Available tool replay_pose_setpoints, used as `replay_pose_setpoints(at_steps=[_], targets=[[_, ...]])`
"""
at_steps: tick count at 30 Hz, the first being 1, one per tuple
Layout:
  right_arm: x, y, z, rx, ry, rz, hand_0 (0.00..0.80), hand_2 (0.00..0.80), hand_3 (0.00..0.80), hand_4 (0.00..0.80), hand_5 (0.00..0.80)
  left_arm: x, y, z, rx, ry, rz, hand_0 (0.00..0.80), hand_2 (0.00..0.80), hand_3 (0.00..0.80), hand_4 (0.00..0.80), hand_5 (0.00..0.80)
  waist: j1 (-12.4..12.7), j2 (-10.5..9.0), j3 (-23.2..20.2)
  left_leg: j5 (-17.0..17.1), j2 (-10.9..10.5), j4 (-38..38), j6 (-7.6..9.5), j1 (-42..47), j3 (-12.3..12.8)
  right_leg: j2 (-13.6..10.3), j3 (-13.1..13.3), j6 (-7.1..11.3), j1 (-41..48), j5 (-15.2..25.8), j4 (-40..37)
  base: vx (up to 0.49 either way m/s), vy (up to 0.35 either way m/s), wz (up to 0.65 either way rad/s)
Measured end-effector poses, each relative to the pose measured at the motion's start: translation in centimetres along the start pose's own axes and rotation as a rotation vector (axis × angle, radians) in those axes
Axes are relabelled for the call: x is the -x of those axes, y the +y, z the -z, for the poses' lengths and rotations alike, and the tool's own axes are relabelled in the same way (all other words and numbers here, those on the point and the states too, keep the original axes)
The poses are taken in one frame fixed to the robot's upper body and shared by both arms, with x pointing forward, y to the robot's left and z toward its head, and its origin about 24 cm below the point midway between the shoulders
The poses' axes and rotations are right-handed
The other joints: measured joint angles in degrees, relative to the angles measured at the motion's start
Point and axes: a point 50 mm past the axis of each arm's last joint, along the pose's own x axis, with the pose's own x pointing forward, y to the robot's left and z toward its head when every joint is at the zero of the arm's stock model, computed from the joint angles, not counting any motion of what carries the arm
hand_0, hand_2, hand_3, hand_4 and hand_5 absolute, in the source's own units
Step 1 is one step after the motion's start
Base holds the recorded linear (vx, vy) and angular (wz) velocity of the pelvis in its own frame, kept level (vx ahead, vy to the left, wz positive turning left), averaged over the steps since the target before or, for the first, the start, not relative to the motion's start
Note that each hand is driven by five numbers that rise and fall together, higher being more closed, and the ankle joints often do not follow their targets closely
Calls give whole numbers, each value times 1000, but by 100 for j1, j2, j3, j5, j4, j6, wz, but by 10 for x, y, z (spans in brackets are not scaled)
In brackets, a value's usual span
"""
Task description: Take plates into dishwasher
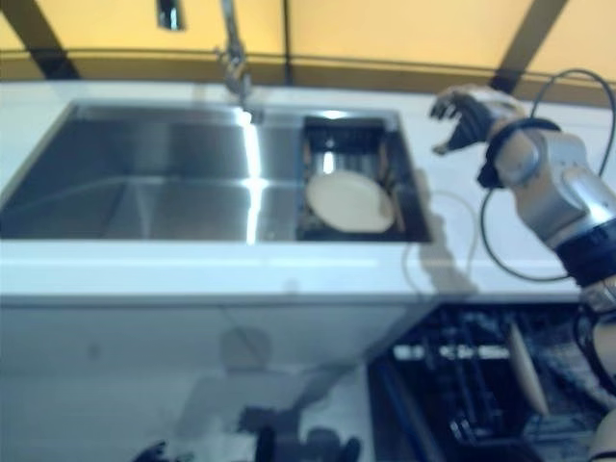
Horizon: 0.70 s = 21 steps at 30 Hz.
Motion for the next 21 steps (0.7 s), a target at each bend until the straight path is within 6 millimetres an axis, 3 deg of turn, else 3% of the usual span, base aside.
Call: replay_pose_setpoints(at_steps=[1,2,3,7,15,21], targets=[[-4,-8,-2,1,15,22,800,800,800,800,800,0,2,-2,1,-8,-4,0,0,0,0,0,3,47,125,38,-8,4,-5,-128,-79,-6,-82,-3,-80,3,1,1,-9,26],[-5,-14,-1,-2,25,41,596,596,596,596,596,-1,4,-4,-11,-16,-4,0,0,0,0,0,12,72,218,54,-7,3,-9,-185,-95,-4,-85,-13,-129,11,14,9,-8,21],[-6,-19,-3,2,29,56,0,0,0,0,0,-1,6,-5,-11,-23,-7,0,0,0,0,0,52,105,312,57,-3,4,-12,-228,-102,-1,-90,-18,-162,14,17,14,-3,7],[-8,-36,-11,1,19,117,0,0,0,0,0,-1,7,-7,7,-41,-8,0,0,0,0,0,135,201,570,59,-6,-2,-13,-313,-148,-2,-119,-18,-235,13,18,12,19,4],[-10,-42,-21,12,-8,140,0,0,0,0,0,-3,8,-25,17,-105,-2,0,0,0,0,0,150,237,725,59,-8,-7,-13,-368,-226,-4,-213,-18,-251,13,17,3,11,5],[-11,-52,-23,-3,-13,170,0,0,0,0,0,-3,11,-28,11,-111,1,0,0,0,0,0,146,234,739,88,-13,-4,-21,-373,-227,-9,-223,-17,-251,12,17,0,0,0]])
